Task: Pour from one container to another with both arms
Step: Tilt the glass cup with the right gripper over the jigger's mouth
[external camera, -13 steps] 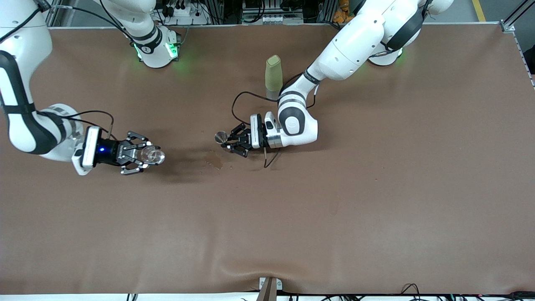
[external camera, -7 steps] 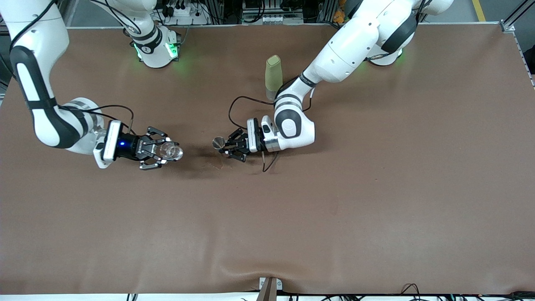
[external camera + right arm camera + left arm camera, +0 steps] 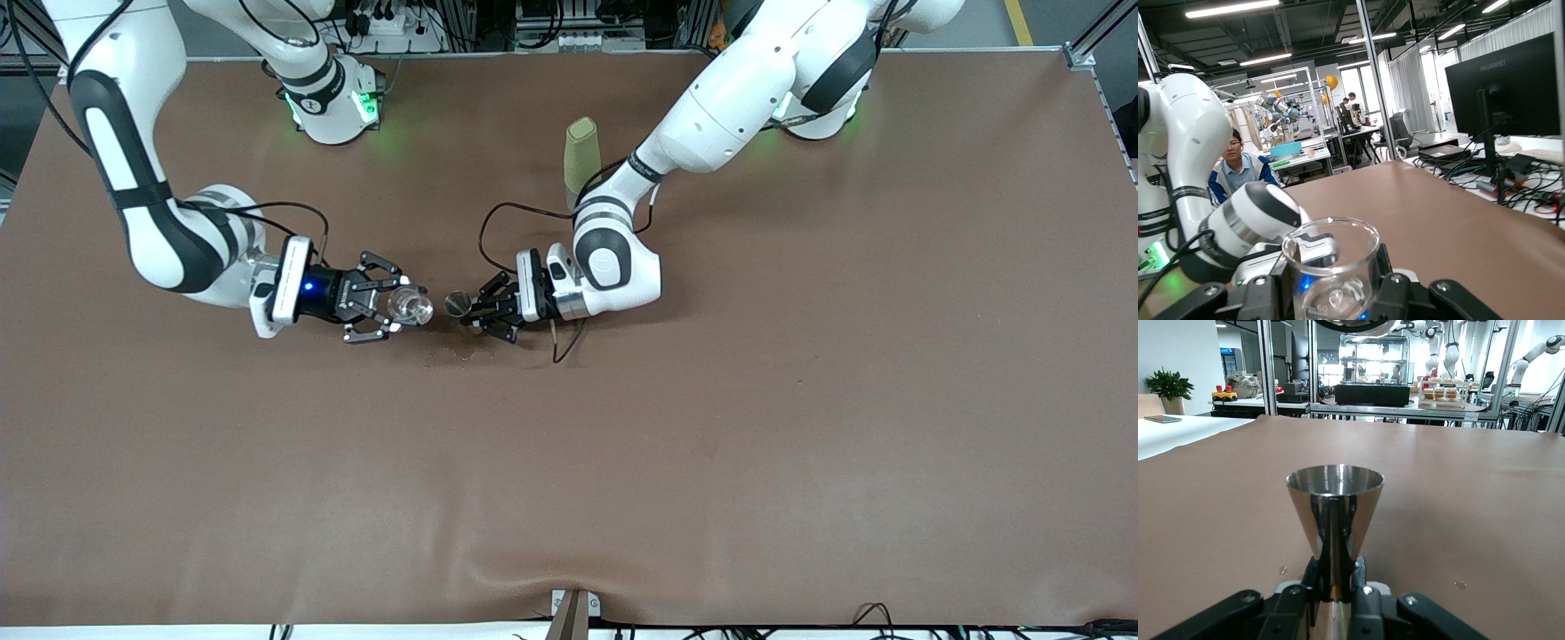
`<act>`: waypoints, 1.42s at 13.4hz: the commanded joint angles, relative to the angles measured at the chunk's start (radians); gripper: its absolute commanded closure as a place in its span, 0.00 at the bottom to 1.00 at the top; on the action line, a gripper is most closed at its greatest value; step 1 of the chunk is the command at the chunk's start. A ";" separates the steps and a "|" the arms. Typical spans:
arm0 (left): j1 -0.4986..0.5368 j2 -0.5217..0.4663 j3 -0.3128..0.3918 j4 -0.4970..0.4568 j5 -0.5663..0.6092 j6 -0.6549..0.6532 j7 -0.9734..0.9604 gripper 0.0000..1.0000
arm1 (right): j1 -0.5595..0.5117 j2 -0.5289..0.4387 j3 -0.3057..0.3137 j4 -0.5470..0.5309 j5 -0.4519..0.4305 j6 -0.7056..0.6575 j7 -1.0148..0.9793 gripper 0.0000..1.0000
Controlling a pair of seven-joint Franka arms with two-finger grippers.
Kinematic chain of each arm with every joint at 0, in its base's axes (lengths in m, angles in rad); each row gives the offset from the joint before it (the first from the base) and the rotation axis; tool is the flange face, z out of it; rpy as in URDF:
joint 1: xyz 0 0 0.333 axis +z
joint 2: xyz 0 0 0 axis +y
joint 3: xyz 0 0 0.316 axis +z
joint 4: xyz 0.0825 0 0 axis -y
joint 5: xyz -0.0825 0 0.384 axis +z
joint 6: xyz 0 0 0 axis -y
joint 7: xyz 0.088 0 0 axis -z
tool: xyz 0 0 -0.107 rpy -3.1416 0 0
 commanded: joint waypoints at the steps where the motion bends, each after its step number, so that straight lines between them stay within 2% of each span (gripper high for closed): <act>1: -0.012 0.012 0.006 0.028 -0.028 0.015 -0.001 1.00 | 0.011 -0.062 -0.006 -0.086 0.036 0.008 -0.012 0.69; 3: -0.007 0.007 0.006 0.024 -0.026 0.013 -0.001 1.00 | 0.020 -0.075 0.000 -0.128 0.045 0.005 -0.012 0.69; 6: -0.006 0.002 0.006 0.024 -0.026 0.013 -0.002 1.00 | 0.059 -0.089 0.000 -0.174 0.104 0.003 -0.012 0.69; 10: 0.002 -0.004 0.006 0.024 -0.020 0.012 -0.002 1.00 | 0.089 -0.088 0.000 -0.185 0.182 0.003 0.001 0.69; 19: 0.013 -0.010 0.006 0.016 -0.009 0.009 0.002 1.00 | 0.117 -0.080 -0.001 -0.177 0.205 0.009 0.154 0.72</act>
